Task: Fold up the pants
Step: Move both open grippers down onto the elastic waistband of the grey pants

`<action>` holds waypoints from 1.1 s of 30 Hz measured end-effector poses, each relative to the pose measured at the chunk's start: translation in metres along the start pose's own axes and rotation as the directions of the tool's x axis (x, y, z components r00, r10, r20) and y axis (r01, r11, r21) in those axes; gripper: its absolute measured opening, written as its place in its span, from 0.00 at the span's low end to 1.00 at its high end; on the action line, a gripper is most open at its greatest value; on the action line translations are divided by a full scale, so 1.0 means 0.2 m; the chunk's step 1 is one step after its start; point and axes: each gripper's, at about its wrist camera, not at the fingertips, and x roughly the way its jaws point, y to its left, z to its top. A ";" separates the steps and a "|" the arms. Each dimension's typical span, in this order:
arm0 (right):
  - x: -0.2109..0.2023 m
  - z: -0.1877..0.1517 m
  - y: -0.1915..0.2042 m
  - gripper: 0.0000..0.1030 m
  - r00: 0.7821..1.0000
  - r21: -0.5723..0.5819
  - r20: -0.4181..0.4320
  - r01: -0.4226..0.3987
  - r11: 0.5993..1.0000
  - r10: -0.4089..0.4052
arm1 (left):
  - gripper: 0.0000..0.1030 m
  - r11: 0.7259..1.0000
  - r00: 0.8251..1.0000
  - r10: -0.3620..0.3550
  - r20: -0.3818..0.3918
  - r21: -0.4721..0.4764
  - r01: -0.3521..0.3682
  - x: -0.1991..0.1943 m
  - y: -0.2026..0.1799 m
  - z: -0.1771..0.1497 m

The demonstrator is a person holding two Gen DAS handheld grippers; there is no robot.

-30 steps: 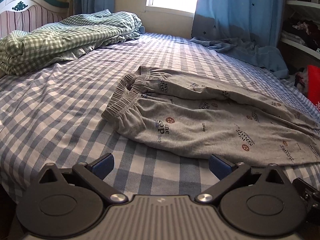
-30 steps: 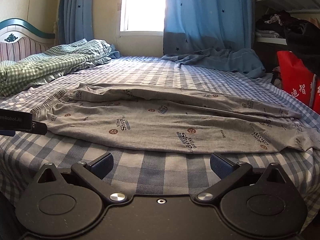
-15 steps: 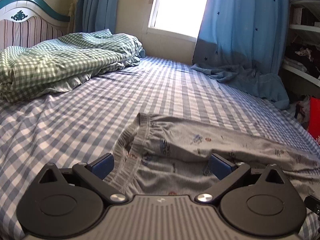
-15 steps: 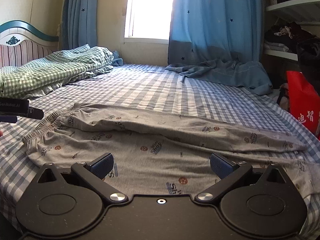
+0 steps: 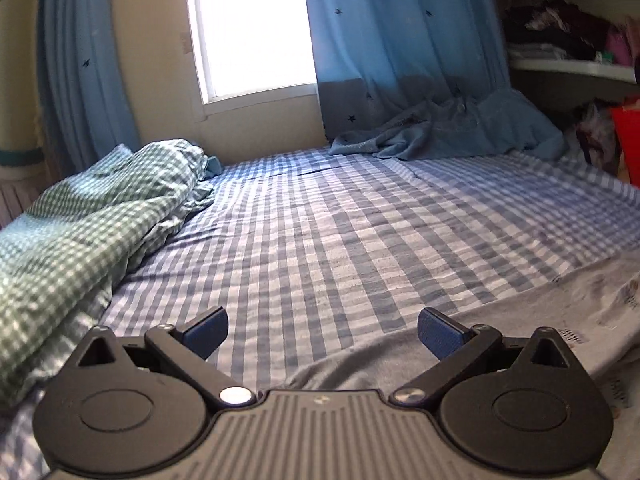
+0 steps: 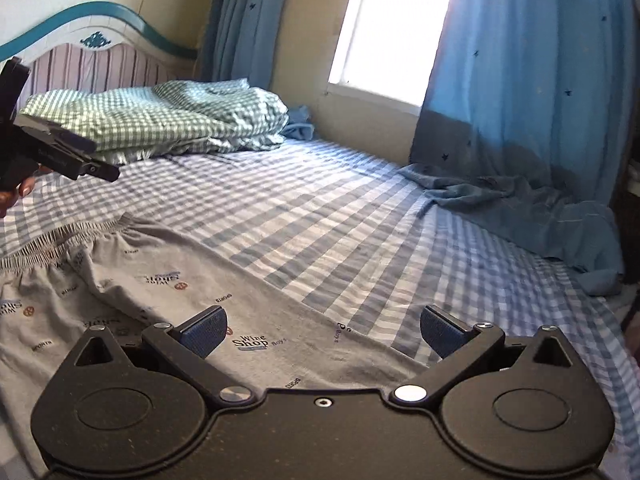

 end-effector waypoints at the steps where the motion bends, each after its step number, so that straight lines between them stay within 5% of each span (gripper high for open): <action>1: 0.07 0.00 -0.04 1.00 0.999 0.008 -0.019 -0.026 1.000 0.027 | 1.00 0.999 1.000 0.011 0.002 0.040 -0.011 0.06 -0.03 0.01; 6: 0.45 0.01 -0.20 1.00 0.989 0.093 -0.104 -0.091 0.991 0.101 | 1.00 0.992 0.998 0.001 -0.068 0.129 0.008 0.32 -0.14 0.03; 15: 0.82 0.00 -0.13 0.99 0.957 -0.037 -0.234 -0.188 0.982 0.174 | 1.00 0.969 0.965 -0.079 -0.249 0.206 0.132 0.58 -0.15 -0.04; 21: 0.91 -0.01 -0.18 0.75 0.932 0.017 -0.267 -0.251 0.968 0.246 | 0.99 0.903 0.944 -0.221 -0.244 0.315 0.293 0.61 -0.06 -0.08; 24: 0.92 -0.02 -0.26 0.64 0.919 0.069 -0.278 -0.271 0.960 0.279 | 0.89 0.899 0.925 -0.252 -0.286 0.285 0.333 0.65 0.00 -0.08; 30: 0.90 -0.07 -0.41 0.63 0.902 0.108 -0.311 -0.280 0.954 0.300 | 0.73 0.909 0.863 -0.303 -0.404 0.148 0.389 0.73 0.10 -0.10; 33: 0.90 -0.10 -0.45 0.63 0.895 0.132 -0.306 -0.299 0.945 0.325 | 0.56 0.909 0.845 -0.337 -0.414 0.091 0.407 0.73 0.12 -0.10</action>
